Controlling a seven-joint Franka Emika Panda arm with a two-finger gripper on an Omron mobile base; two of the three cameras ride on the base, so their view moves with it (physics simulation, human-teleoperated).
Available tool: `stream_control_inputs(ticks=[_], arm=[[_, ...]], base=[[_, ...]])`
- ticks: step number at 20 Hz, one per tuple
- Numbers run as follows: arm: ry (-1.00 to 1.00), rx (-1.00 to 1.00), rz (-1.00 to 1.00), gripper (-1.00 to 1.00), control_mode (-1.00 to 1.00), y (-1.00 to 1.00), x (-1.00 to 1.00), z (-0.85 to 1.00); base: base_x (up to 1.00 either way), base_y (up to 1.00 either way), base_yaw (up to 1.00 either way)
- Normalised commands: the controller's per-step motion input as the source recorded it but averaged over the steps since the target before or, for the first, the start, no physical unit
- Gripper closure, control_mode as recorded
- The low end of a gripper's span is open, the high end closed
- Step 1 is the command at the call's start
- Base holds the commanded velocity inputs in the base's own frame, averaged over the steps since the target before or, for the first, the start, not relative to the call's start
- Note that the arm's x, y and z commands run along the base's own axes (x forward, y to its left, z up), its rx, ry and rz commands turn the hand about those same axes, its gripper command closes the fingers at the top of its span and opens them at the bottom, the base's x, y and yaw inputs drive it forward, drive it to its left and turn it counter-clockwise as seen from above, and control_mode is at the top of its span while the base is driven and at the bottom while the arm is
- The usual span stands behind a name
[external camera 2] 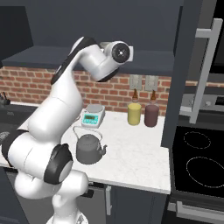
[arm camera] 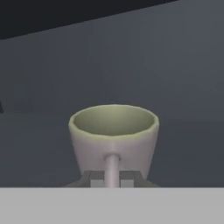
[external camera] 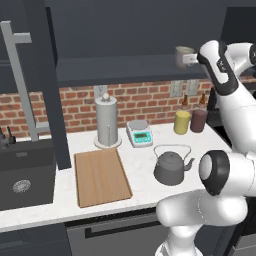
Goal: Pick the kettle from the counter and place it on the tray. Then pick the mug from the cabinet and place it on the tray. Then close the cabinet doors.
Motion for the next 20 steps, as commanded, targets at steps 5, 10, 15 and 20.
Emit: stream_control_inputs(ticks=[5,10,15,20], arm=[[-0.01,0.07,-0.02,1.0,-1.0,0.01,-0.56,-0.02],[-0.01,0.09,-0.05,1.0,-1.0,0.14,-0.86,0.0],[0.0,0.05,-0.06,1.0,-1.0,0.46,-0.95,0.0],[0.0,0.01,0.0,1.0,-1.0,0.79,-0.82,-0.05]], base=[[0.0,0.0,0.0],[0.0,0.0,0.0],[0.0,0.0,0.0],[0.0,0.0,0.0]])
